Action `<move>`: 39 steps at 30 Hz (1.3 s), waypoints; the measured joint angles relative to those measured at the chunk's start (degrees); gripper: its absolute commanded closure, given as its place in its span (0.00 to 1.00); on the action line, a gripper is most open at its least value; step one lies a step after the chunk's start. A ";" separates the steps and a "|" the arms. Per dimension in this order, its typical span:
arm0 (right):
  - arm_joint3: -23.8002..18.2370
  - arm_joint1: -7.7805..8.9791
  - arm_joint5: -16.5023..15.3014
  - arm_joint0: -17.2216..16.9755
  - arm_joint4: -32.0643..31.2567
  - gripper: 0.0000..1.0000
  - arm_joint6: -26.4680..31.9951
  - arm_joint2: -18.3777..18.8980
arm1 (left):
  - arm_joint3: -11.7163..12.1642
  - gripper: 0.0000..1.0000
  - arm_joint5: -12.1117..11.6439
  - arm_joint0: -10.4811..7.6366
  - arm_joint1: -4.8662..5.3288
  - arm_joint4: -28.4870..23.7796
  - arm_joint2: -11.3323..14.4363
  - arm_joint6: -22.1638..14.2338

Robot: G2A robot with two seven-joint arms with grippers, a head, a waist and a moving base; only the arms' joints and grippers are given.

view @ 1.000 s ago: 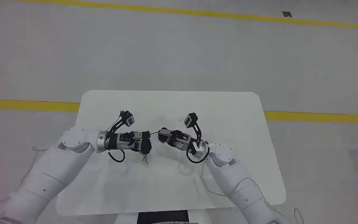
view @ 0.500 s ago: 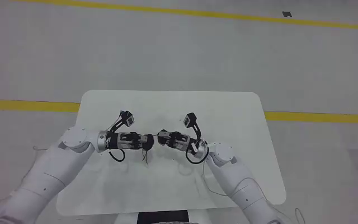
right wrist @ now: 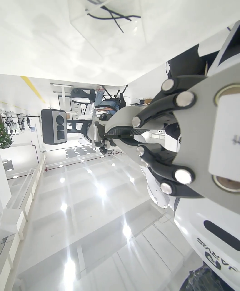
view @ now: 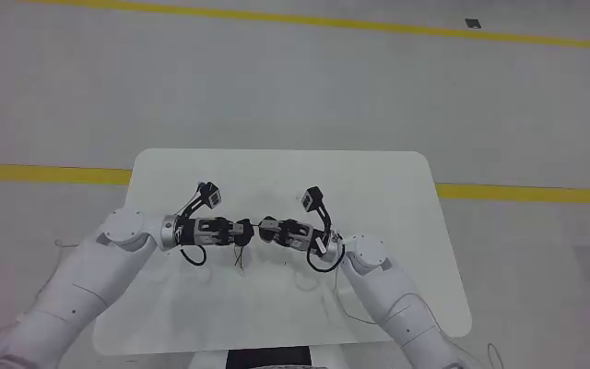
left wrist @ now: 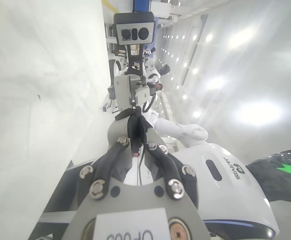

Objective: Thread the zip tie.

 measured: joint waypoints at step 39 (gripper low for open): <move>0.62 0.39 0.26 0.53 -0.06 1.00 0.28 -0.85 | -0.21 0.82 -0.71 0.33 0.69 -0.89 -0.21 0.86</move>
